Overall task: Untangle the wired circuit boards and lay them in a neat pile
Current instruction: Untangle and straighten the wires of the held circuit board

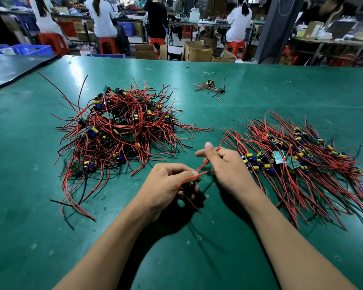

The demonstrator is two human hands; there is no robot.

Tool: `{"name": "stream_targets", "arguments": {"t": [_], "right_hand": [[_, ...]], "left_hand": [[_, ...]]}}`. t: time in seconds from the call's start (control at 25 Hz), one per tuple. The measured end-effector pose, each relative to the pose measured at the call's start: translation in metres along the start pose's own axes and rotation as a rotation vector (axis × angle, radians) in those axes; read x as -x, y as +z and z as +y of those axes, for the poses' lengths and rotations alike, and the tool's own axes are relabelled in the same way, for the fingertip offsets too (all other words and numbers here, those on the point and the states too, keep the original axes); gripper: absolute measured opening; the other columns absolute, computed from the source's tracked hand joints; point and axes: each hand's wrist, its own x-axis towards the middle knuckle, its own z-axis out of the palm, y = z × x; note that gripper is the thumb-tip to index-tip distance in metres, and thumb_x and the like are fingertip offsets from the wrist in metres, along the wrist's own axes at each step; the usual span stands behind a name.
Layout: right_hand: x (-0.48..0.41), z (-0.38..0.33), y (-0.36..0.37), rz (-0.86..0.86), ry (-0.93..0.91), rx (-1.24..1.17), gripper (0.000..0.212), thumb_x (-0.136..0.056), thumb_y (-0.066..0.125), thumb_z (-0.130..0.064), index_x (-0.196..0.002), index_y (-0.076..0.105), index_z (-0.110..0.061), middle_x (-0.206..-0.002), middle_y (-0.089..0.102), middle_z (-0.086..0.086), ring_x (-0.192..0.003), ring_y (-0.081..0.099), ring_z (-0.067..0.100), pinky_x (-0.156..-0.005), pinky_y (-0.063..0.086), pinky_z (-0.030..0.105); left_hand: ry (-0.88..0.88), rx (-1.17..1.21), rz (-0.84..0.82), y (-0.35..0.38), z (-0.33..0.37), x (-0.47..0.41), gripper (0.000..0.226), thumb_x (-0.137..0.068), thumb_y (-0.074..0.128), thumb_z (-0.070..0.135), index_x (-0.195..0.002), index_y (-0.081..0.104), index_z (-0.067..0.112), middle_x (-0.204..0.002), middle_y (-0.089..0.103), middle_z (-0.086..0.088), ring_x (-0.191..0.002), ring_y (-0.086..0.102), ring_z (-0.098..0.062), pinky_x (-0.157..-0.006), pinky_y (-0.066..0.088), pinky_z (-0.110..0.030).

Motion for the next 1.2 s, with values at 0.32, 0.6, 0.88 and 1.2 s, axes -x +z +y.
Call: {"name": "stream_targets", "arguments": {"t": [0.32,0.6,0.88,1.2], "right_hand": [[0.007,0.001,0.016,-0.215,0.122,-0.379,0.039,-0.099,0.057,-0.049,-0.097,0.076,-0.015,-0.060,0.062,-0.011,-0.049,0.051,0.007,-0.047,0.042,0.022],[0.012,-0.001,0.019,-0.284,0.156,-0.482,0.040,-0.100,0.058,-0.041,-0.091,0.075,-0.005,-0.070,0.062,0.019,-0.055,0.056,0.023,-0.055,0.047,0.031],[-0.004,0.003,0.000,0.102,0.190,-0.549,0.037,-0.098,0.063,-0.037,-0.075,0.071,-0.009,-0.048,0.043,-0.012,-0.035,0.025,0.003,-0.035,0.018,0.015],[-0.007,-0.008,-0.009,0.008,0.520,-0.954,0.052,-0.100,0.058,-0.034,-0.051,0.046,-0.017,-0.046,0.035,-0.005,-0.028,0.019,0.004,-0.027,0.013,0.016]], "left_hand": [[-0.034,0.093,0.057,0.003,-0.001,-0.002,0.021,-0.095,0.055,0.001,-0.085,0.072,0.007,-0.058,0.062,-0.011,-0.045,0.057,-0.016,-0.043,0.046,-0.019],[-0.008,0.051,0.024,0.001,0.000,0.000,0.017,-0.093,0.058,0.003,-0.085,0.072,0.000,-0.057,0.061,-0.008,-0.044,0.054,-0.015,-0.044,0.047,-0.024],[-0.050,0.032,-0.056,-0.005,0.000,0.003,0.015,-0.090,0.061,0.004,-0.081,0.072,0.000,-0.055,0.057,-0.008,-0.048,0.056,-0.014,-0.046,0.047,-0.021],[-0.049,-0.069,-0.171,-0.008,0.001,0.003,0.013,-0.087,0.065,0.012,-0.080,0.076,0.009,-0.058,0.063,-0.012,-0.048,0.056,-0.019,-0.051,0.047,-0.023]]}}
